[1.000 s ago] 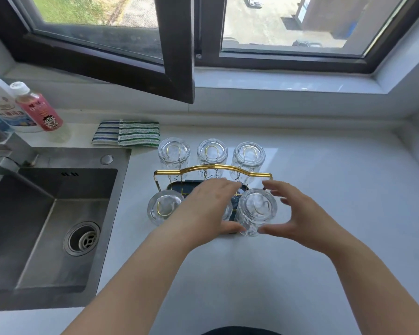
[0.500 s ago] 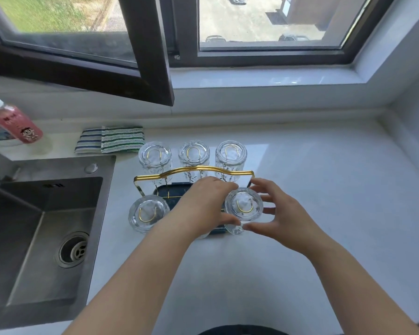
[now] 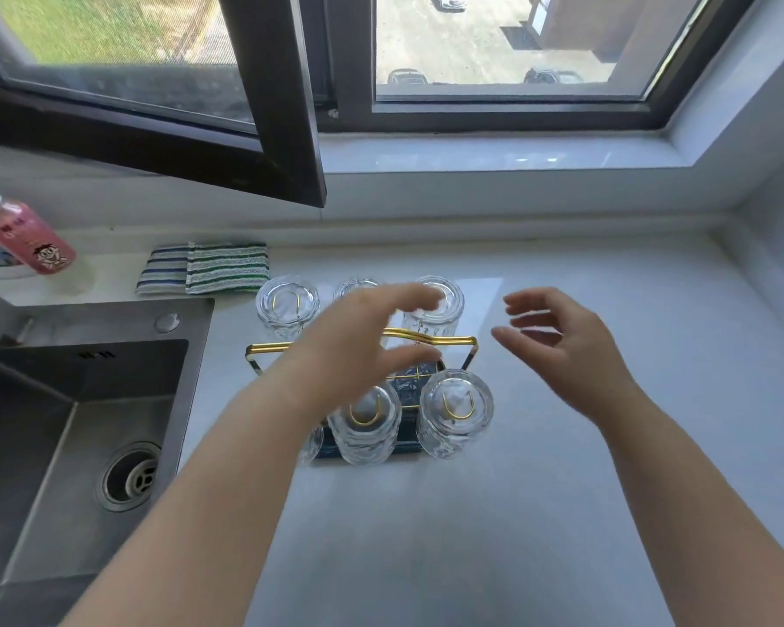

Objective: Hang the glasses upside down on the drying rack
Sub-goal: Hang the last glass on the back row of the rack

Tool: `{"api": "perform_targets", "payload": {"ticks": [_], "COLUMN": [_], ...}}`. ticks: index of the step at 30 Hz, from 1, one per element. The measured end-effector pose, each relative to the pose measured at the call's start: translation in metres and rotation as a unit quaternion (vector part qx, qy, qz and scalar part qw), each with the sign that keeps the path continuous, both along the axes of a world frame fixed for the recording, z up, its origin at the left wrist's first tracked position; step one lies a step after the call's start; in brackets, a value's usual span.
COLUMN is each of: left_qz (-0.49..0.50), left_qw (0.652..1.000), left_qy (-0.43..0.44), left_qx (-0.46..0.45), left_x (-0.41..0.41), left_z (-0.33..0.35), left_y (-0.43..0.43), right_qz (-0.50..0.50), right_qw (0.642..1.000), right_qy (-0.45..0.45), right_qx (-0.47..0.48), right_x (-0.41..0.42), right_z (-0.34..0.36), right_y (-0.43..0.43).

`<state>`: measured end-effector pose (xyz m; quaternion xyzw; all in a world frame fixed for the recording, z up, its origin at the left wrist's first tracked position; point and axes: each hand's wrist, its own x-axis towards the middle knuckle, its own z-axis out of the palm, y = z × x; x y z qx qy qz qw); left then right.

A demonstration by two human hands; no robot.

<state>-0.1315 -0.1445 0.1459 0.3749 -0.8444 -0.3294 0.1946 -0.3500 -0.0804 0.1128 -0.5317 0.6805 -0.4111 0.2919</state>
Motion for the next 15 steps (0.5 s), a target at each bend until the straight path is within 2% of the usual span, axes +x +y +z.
{"api": "perform_targets", "payload": {"ticks": [3,7,12,15], "left_qz": [0.058,0.103,0.041,-0.007], "left_qw": [0.997,0.988,0.988,0.978], "left_qy": [-0.027,-0.115,-0.15,-0.207], "left_qx": [-0.032,-0.014,0.005,0.012], "left_x": [0.004,0.009,-0.016,-0.038], "left_z": [0.002,-0.016,-0.029,-0.033], "left_y": [-0.031,-0.063,-0.078,-0.082], "right_qz": [0.056,0.108,0.137,0.132], "right_qw": [0.997,0.986,0.98,0.982], "right_qy": [0.032,0.053,0.038,0.03], "right_qx": [0.052,0.117,0.14,0.129], "right_x": [0.004,0.013,0.015,0.014], "right_z": [-0.006,-0.019,-0.026,-0.028], "right_y": [-0.037,-0.072,-0.089,-0.09]}}
